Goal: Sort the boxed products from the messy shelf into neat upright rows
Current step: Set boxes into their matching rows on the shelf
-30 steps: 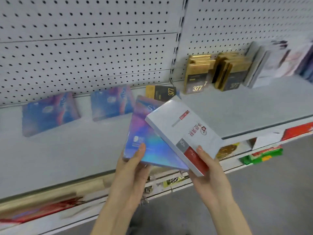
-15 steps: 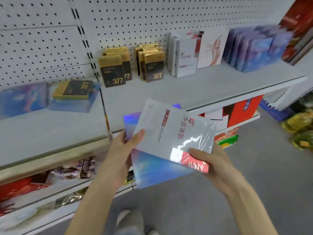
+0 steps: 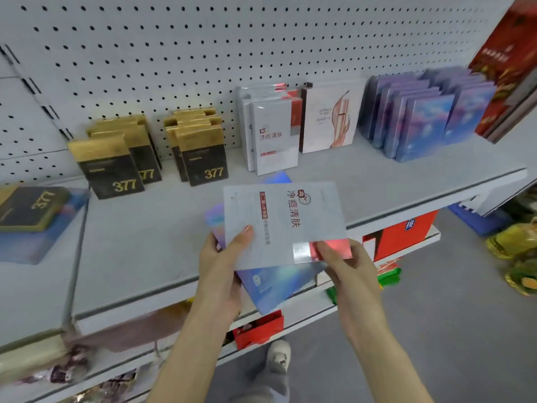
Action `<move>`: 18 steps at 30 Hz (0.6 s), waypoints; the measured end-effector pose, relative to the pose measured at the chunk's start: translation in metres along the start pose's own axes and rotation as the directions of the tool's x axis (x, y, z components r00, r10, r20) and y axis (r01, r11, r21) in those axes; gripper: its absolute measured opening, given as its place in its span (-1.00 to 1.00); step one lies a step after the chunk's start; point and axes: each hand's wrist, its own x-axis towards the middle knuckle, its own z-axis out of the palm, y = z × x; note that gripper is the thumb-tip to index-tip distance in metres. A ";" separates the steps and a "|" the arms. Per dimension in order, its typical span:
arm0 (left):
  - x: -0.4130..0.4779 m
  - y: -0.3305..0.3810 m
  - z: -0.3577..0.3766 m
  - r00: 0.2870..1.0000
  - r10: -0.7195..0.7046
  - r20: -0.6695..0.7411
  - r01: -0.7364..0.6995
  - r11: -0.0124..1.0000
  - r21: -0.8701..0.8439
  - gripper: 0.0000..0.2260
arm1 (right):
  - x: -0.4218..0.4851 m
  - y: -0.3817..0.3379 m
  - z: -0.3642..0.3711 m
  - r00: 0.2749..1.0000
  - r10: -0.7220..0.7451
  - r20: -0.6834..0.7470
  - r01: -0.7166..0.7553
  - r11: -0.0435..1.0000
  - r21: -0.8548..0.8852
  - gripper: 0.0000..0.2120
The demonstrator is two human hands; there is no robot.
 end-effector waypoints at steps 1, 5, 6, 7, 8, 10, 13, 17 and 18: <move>0.012 -0.005 0.013 1.000 0.007 0.006 -0.007 1.000 0.002 -0.52 | 0.020 -0.005 -0.004 1.000 -0.007 -0.017 0.007 1.000 0.005 -0.67; 0.055 -0.020 0.048 1.000 0.029 -0.011 -0.029 0.999 0.034 -0.54 | 0.087 -0.033 -0.011 0.995 -0.089 0.034 0.089 0.996 -0.005 -0.77; 0.065 -0.023 0.054 0.997 0.048 -0.055 -0.044 0.997 0.058 -0.56 | 0.103 -0.041 -0.013 0.993 -0.108 0.056 0.109 0.994 -0.020 -0.78; 0.075 -0.024 0.059 0.989 0.079 -0.126 -0.067 0.993 0.096 -0.61 | 0.118 -0.048 -0.015 0.990 -0.122 0.078 0.125 0.992 -0.035 -0.79; 0.085 -0.025 0.061 0.969 0.124 -0.213 -0.095 0.986 0.140 -0.69 | 0.133 -0.056 -0.016 0.986 -0.134 0.095 0.139 0.989 -0.049 -0.79; 0.101 -0.024 0.057 0.902 0.253 -0.349 -0.186 0.959 0.214 -0.84 | 0.161 -0.071 -0.017 0.976 -0.169 0.137 0.179 0.982 -0.065 -0.74; 0.117 -0.024 0.047 0.818 0.380 -0.432 -0.272 0.917 0.292 -0.87 | 0.205 -0.093 -0.007 0.950 -0.213 0.229 0.247 0.960 -0.134 -0.75; 0.118 -0.030 0.046 0.743 0.430 -0.513 -0.334 0.902 0.272 -0.88 | 0.255 -0.112 0.018 0.902 -0.241 0.359 0.314 0.935 -0.162 -0.76; 0.115 -0.029 0.046 0.726 0.441 -0.527 -0.357 0.897 0.260 -0.88 | 0.266 -0.115 0.025 0.890 -0.236 0.390 0.320 0.932 -0.168 -0.76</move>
